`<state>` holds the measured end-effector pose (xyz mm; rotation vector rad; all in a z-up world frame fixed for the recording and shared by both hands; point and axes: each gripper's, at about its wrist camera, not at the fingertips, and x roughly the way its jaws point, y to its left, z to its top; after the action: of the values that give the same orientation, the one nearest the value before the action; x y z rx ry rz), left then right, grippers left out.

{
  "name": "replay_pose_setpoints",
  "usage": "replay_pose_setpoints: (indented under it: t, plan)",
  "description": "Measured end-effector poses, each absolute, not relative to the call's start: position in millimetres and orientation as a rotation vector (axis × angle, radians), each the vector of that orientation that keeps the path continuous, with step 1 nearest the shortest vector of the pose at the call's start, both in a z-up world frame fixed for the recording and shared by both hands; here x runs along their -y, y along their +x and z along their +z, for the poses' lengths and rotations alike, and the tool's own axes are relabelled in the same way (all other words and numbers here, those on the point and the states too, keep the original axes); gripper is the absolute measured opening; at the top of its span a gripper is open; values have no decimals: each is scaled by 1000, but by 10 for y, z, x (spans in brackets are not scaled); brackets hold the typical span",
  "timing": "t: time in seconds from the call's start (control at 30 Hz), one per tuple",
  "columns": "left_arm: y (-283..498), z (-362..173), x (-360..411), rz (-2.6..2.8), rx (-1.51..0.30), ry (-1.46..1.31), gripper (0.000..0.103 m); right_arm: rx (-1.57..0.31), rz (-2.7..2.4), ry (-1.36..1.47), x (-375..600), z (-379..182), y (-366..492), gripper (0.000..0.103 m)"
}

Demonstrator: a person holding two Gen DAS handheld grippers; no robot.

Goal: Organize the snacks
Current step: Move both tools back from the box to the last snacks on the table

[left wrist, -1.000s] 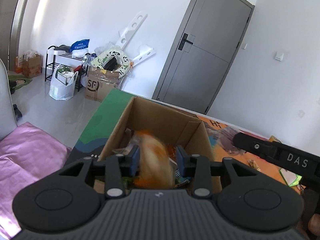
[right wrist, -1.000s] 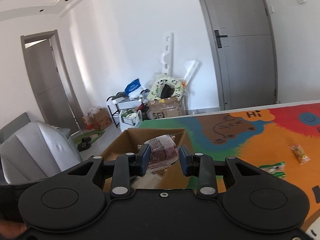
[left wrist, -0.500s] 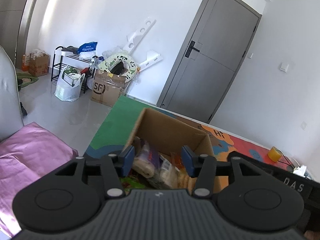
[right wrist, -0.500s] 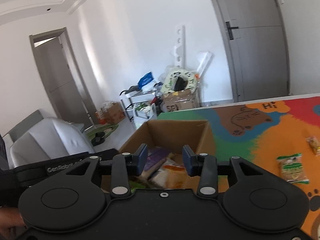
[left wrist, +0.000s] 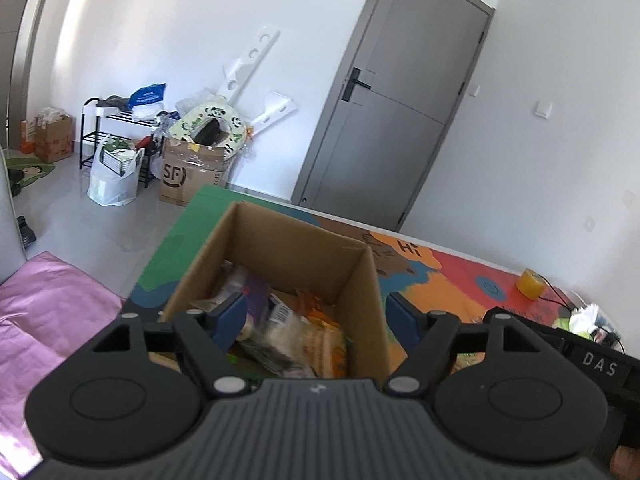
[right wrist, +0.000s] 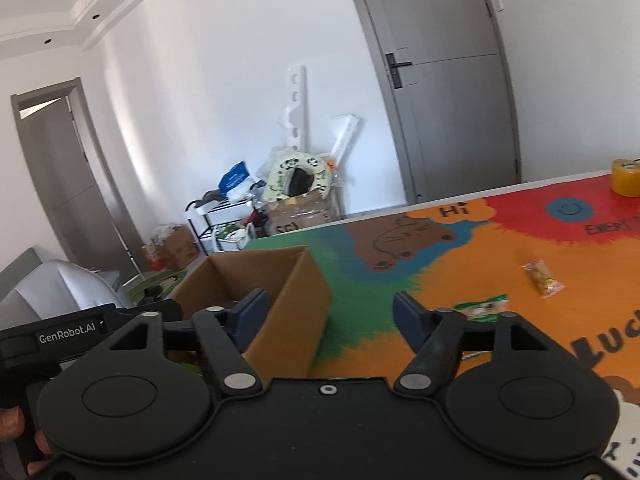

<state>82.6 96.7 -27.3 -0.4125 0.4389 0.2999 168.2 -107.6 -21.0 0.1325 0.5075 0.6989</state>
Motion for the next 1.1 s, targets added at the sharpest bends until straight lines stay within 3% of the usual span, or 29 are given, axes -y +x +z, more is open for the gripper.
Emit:
replay_pose_setpoints:
  t: [0.27, 0.4, 0.6, 0.7, 1.1]
  plan:
    - [946, -287, -701, 269, -456, -372, 76, -509, 648, 159, 1386, -279, 1743, 98]
    - [1041, -302, -556, 245, -474, -355, 76, -515, 621, 169, 1542, -312, 1782, 102]
    - [1135, -322, -331, 209, -486, -333, 77, -515, 586, 191, 1795, -344, 1816, 103]
    - [1177, -329, -218, 210, -478, -325, 82, -519, 568, 198, 1900, -355, 1850, 103]
    - [1442, -372, 131, 161, -512, -321, 83, -519, 510, 215, 2270, -388, 1962, 103]
